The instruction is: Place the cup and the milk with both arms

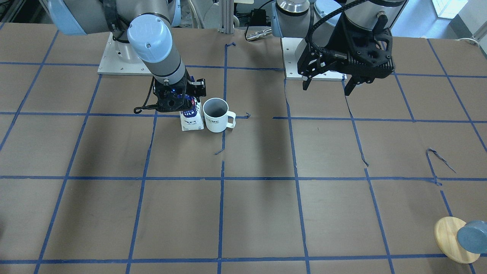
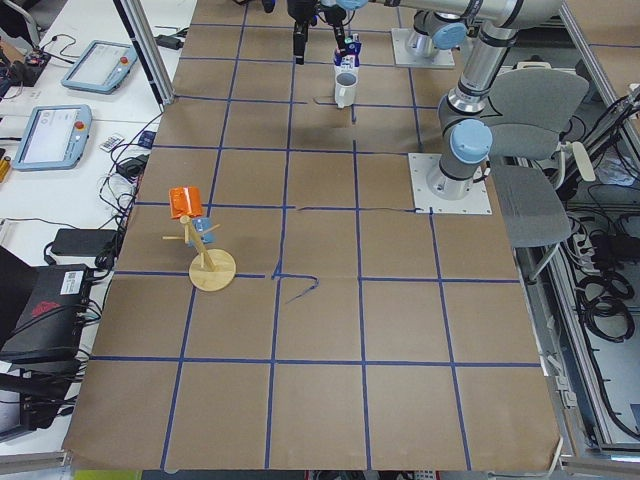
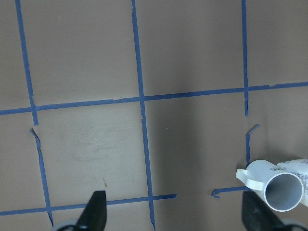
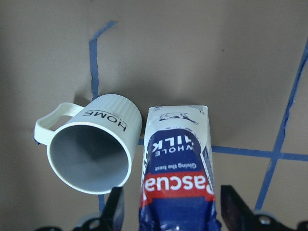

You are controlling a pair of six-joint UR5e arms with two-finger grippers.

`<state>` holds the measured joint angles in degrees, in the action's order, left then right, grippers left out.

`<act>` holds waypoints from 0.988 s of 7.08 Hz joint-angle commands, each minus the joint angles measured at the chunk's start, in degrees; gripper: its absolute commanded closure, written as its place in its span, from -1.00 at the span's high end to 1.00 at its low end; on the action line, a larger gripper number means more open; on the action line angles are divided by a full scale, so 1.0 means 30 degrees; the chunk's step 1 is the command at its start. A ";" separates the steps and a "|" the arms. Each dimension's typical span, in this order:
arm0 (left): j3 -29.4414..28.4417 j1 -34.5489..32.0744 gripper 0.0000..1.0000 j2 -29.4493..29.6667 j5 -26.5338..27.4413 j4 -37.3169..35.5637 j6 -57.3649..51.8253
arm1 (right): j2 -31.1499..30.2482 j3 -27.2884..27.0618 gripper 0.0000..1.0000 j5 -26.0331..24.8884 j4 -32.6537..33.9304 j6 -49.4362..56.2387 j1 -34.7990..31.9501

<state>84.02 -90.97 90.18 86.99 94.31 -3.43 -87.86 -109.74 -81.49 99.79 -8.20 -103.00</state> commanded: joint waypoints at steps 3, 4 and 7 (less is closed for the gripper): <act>0.0000 0.0030 1.00 -0.0001 -0.0052 0.0000 0.0000 | 0.0254 0.7176 1.00 -0.2210 -0.4224 0.0850 0.2098; 0.0000 0.0030 1.00 0.0028 -0.0052 -0.0029 0.0000 | 0.0168 0.8268 1.00 -0.2336 -0.4318 0.2858 0.3181; 0.0000 0.0030 1.00 0.0028 -0.0081 -0.0030 0.0000 | -0.0859 0.7903 1.00 -0.3129 -0.2840 0.3198 0.3017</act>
<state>84.02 -90.88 90.26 86.78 94.22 -3.43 -89.90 -85.07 -90.85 88.02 0.58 -93.87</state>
